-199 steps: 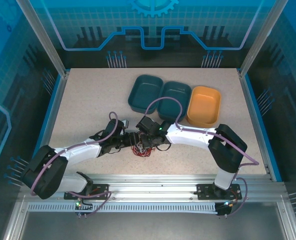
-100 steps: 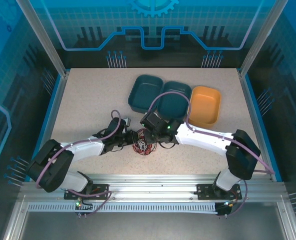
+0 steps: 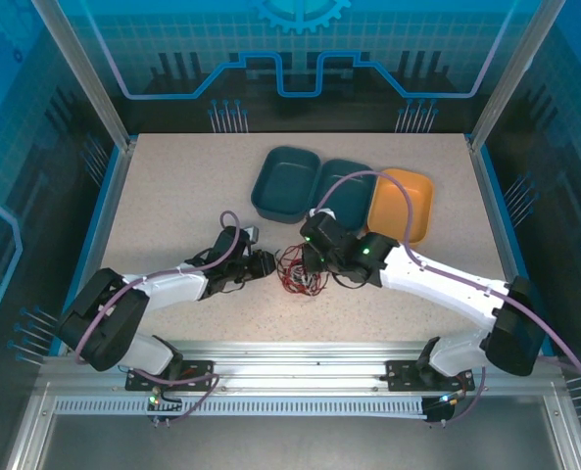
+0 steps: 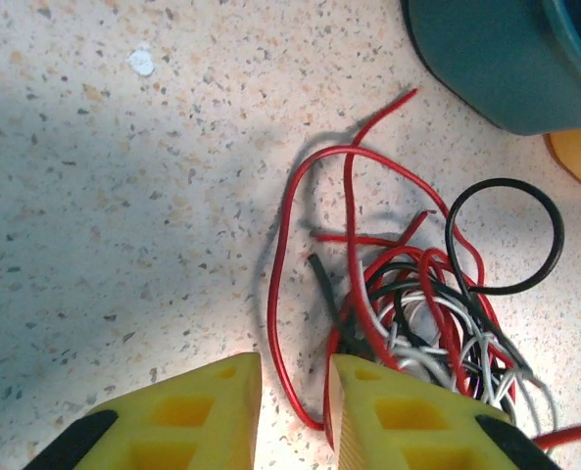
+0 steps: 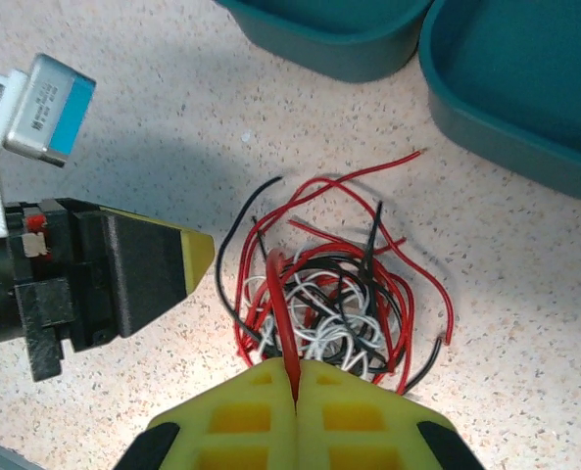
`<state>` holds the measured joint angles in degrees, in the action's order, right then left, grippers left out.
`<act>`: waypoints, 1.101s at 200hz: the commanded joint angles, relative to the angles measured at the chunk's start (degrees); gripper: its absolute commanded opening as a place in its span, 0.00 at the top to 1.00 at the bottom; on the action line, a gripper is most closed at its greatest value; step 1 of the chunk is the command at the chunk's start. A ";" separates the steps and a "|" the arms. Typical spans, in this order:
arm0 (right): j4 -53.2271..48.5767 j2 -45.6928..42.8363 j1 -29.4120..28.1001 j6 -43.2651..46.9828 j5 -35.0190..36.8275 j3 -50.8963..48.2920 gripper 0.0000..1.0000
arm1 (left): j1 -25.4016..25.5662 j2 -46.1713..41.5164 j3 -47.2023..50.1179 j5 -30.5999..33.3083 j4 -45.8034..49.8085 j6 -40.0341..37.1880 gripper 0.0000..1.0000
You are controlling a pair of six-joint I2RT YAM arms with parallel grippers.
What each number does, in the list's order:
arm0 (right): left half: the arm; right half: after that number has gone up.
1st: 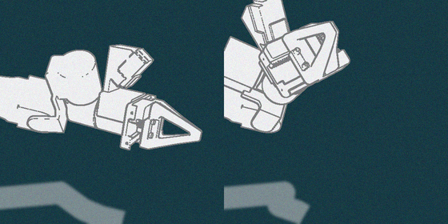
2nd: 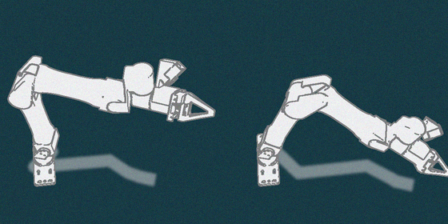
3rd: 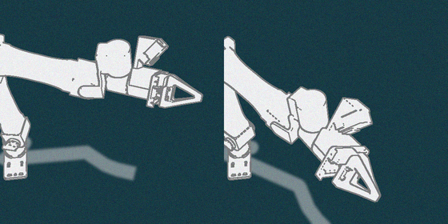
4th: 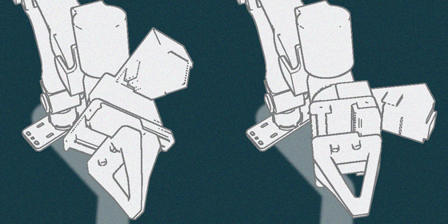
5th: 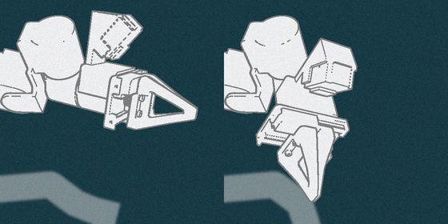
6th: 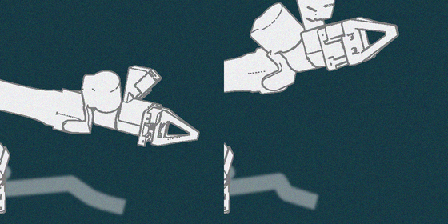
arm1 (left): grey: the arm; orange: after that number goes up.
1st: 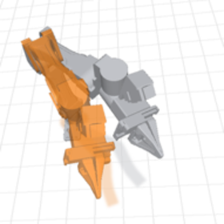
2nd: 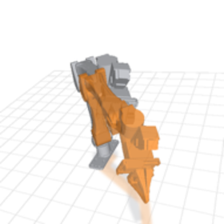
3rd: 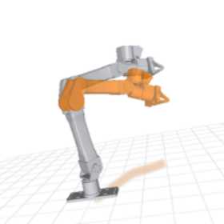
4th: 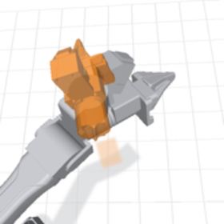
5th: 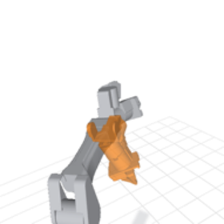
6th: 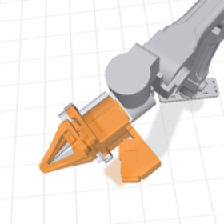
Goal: Untangle the cables
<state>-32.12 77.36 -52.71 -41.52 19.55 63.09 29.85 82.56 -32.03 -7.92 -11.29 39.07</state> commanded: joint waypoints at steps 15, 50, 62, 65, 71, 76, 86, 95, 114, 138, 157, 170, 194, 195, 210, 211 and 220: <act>0.04 -3.57 0.54 1.12 1.89 -1.23 1.00 | 0.45 0.21 -2.33 -3.35 -2.03 -0.18 0.67; -0.36 -6.23 0.59 2.90 2.40 -0.46 1.00 | 0.41 -1.89 -2.34 -4.39 -2.52 -1.42 0.53; -0.31 -6.98 0.59 3.69 2.13 -0.02 1.00 | 0.47 -2.85 -2.10 -4.49 -2.83 -1.69 0.48; -0.31 -7.26 0.59 3.91 2.03 0.08 1.00 | 0.55 -3.12 -2.03 -4.49 -2.88 -1.71 0.47; -0.27 -7.64 0.59 4.23 1.90 0.24 1.00 | 0.49 -3.69 -1.83 -4.41 -3.05 -1.67 0.45; -0.23 -7.94 0.59 4.54 1.74 0.37 1.00 | 0.55 -4.13 -1.68 -4.27 -3.12 -1.62 0.43; -0.09 -8.62 0.59 4.92 1.50 0.39 1.00 | 0.48 -5.04 -1.51 -4.08 -3.16 -1.47 0.37; 0.42 -9.19 0.58 5.43 1.12 0.24 1.00 | 0.50 -5.76 -1.29 -3.87 -3.36 -1.29 0.34; 1.37 -10.05 0.59 5.64 0.67 -0.20 1.00 | 0.65 -7.17 -1.31 -3.55 -3.36 -0.43 0.27; 2.90 -10.82 0.60 6.30 -0.76 -0.73 1.00 | 0.74 -8.71 -1.32 -2.53 -3.49 0.63 0.10; 4.74 -11.41 0.51 7.08 -2.39 -1.11 1.00 | 0.90 -8.70 -2.01 -1.42 -3.22 1.01 0.01; 5.58 -11.77 0.28 7.41 -2.76 -1.04 1.00 | 1.00 -8.02 -2.80 -1.15 -2.86 1.23 0.01; 6.11 -11.93 -0.32 8.67 -3.05 -0.30 1.00 | 1.31 -5.93 -3.93 -0.16 -3.41 2.97 0.01; 6.11 -11.91 -0.35 8.70 -3.04 -0.27 1.00 | 1.33 -5.79 -4.01 -0.12 -3.40 3.13 0.01; 5.95 -11.81 -0.94 9.28 -2.77 0.36 1.00 | 1.51 -3.95 -5.32 1.50 -1.37 5.34 0.01; 5.94 -11.80 -0.96 9.36 -2.77 0.45 1.00 | 1.56 -3.84 -5.41 1.59 -1.23 5.42 0.01; 5.95 -11.76 -1.24 9.76 -2.76 0.64 1.00 | 1.58 -2.64 -6.06 1.55 -1.22 6.01 0.02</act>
<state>-28.16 66.81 -52.97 -33.87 17.28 62.46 30.70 76.95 -35.24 -8.67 -13.82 42.04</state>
